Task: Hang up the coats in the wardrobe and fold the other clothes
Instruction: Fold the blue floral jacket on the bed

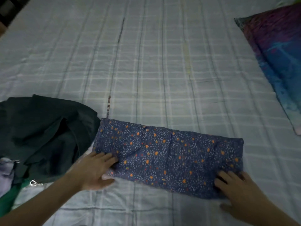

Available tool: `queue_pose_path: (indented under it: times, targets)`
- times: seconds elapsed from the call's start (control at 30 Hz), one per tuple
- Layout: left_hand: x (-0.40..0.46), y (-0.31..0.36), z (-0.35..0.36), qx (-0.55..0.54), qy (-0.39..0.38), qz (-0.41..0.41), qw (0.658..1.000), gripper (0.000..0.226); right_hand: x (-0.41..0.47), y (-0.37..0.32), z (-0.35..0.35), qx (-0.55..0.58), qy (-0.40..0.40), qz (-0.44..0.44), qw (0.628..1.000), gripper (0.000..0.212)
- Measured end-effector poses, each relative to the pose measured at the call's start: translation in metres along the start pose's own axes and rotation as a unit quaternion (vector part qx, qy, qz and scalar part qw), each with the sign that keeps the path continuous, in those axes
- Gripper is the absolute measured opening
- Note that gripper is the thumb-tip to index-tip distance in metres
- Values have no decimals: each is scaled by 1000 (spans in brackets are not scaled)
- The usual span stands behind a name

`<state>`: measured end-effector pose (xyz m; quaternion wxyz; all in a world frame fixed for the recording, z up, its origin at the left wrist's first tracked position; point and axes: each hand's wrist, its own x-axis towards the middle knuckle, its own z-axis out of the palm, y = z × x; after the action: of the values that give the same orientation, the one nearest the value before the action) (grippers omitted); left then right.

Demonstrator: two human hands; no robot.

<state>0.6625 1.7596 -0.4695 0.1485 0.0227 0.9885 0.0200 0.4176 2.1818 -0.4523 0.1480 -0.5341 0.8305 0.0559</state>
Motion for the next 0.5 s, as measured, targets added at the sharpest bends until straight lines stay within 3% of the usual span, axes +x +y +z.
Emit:
queue_pose_path:
  times: [0.1, 0.17, 0.23, 0.3, 0.33, 0.4, 0.5]
  targets:
    - [12, 1, -6, -87, 131, -76, 985, 26, 12, -6, -15, 82, 89, 65, 991, 33]
    - [35, -5, -13, -117, 221, -233, 940, 30, 31, 0, -22, 81, 165, 139, 973, 36]
    - [61, -16, -17, -186, 233, -378, 876, 37, 50, 18, -20, 80, 179, 230, 953, 41]
    - [82, -30, -15, -287, 173, -434, 836, 43, 63, 34, -9, 122, 131, 298, 938, 44]
    - [91, -36, -12, -303, 132, -428, 841, 42, 69, 40, -3, 159, 99, 317, 930, 53]
    - [101, -47, -7, -240, 60, -374, 894, 35, 75, 44, 1, 216, 81, 322, 918, 69]
    - [98, -65, -14, -133, 54, -315, 938, 40, 74, 48, -14, 239, 92, 295, 921, 48]
